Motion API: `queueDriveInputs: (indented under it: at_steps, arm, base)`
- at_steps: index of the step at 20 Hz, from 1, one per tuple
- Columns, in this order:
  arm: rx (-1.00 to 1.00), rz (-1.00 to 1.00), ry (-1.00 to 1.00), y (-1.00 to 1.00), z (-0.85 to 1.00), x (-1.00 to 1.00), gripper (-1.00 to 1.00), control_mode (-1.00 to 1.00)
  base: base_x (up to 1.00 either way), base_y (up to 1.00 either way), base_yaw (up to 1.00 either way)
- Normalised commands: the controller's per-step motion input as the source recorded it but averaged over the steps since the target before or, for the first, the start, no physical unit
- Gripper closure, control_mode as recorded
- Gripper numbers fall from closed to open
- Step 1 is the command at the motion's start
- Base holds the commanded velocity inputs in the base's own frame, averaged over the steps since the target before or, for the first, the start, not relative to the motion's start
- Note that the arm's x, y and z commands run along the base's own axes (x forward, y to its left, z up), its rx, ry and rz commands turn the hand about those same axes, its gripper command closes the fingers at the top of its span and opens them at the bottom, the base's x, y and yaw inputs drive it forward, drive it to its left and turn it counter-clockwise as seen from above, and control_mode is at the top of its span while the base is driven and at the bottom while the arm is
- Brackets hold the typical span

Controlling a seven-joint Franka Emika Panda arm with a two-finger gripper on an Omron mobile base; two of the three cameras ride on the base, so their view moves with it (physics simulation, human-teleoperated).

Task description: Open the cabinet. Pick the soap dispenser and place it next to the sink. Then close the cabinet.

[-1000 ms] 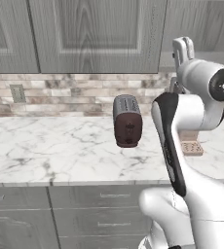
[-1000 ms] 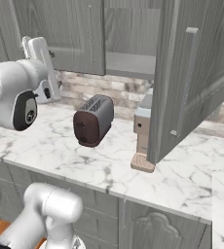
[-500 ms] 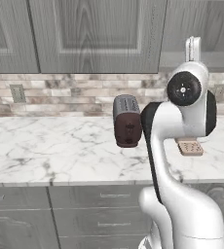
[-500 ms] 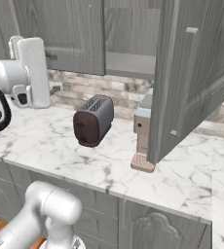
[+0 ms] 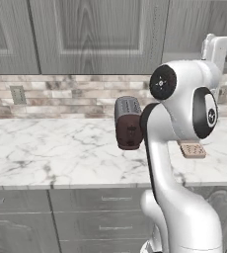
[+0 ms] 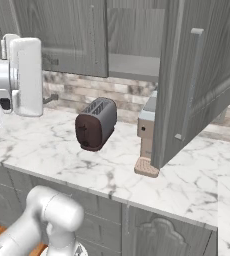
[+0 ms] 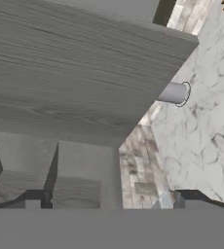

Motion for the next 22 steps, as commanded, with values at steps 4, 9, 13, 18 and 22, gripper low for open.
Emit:
queueDriveInputs:
  at_steps: [4,9,13,18,22]
  arm:
    - [0.02,-0.20,-0.06,-0.25,0.06,-0.72,-1.00,-1.00]
    - [0.02,-0.07,-0.12,-0.24,0.00,-0.72,-1.00,-1.00]
    - [0.03,-0.01,-0.13,-0.24,-0.01,-0.74,-1.00,-1.00]
    - [0.03,0.00,-0.12,-0.24,-0.10,-0.65,-1.00,-1.00]
    - [0.00,0.00,-0.18,-0.24,-0.17,-0.54,-1.00,-1.00]
  base:
    - [0.00,0.00,0.00]
    - [0.00,0.00,0.00]
    - [0.00,0.00,0.00]
    - [0.00,0.00,0.00]
    - [0.00,0.00,0.00]
